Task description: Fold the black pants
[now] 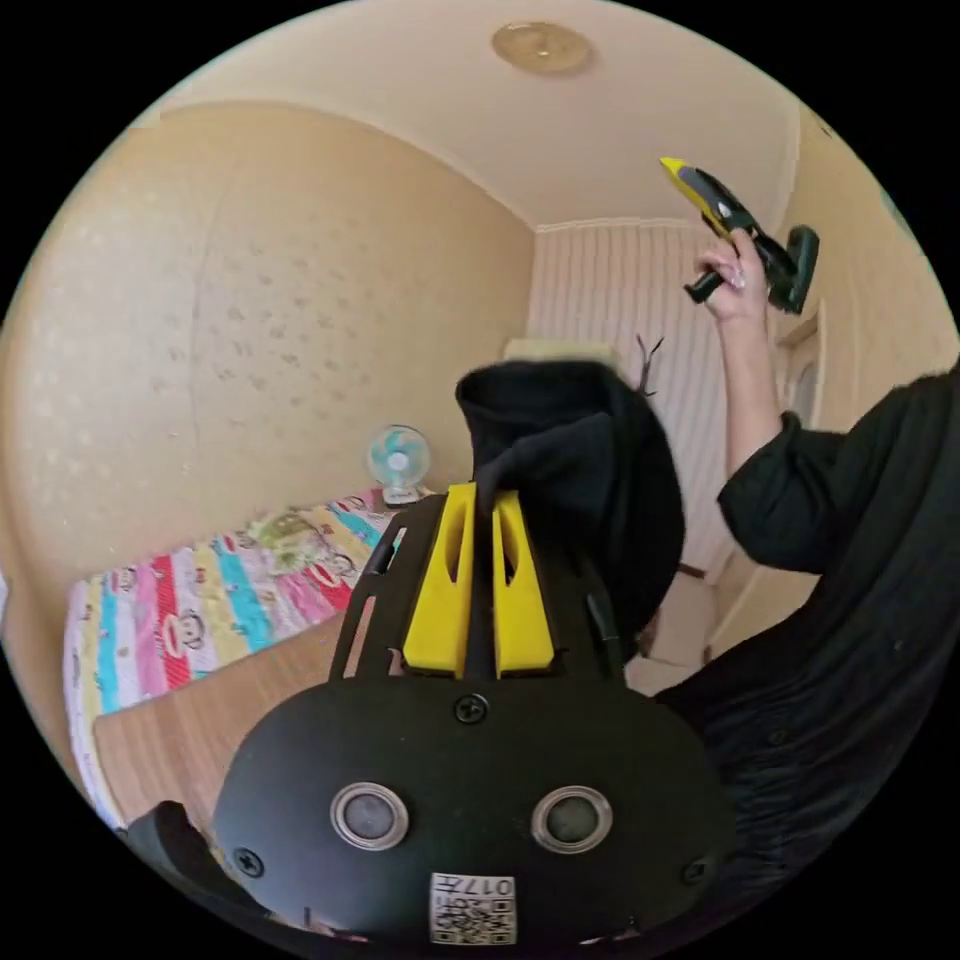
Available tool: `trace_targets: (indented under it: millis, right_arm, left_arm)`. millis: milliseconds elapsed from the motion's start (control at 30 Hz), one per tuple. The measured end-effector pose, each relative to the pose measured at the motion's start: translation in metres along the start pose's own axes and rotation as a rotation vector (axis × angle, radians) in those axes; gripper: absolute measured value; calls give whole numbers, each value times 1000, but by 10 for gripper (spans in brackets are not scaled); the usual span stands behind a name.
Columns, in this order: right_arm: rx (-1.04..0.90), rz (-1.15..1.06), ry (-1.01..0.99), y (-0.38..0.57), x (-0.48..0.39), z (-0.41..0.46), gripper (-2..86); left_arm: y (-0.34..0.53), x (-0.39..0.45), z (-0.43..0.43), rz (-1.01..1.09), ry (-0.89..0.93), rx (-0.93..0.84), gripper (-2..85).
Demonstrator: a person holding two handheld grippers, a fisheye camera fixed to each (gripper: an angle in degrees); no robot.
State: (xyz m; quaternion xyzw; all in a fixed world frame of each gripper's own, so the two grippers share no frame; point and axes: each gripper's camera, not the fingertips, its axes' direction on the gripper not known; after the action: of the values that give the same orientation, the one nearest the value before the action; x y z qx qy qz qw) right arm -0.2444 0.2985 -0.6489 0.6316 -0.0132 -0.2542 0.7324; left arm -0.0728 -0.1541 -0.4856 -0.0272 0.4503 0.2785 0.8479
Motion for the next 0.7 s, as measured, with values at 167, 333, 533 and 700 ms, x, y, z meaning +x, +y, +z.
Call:
trace_targets:
  millis: [167, 333, 533, 700]
  right_arm:
    - [-332, 62, -105, 93, -38, 43, 6]
    - [-498, 249, -280, 208, -77, 30, 26]
    - [-606, 320, -352, 286, -124, -7, 99]
    - [-881, 96, -335, 317, -200, 7, 177]
  left_arm:
    - [48, -6, 11, -87, 186, -98, 1]
    - [55, -12, -49, -171, 232, -14, 0]
    - [32, 4, -131, -101, 256, 133, 0]
    - [7, 31, -173, -29, 276, 230, 2]
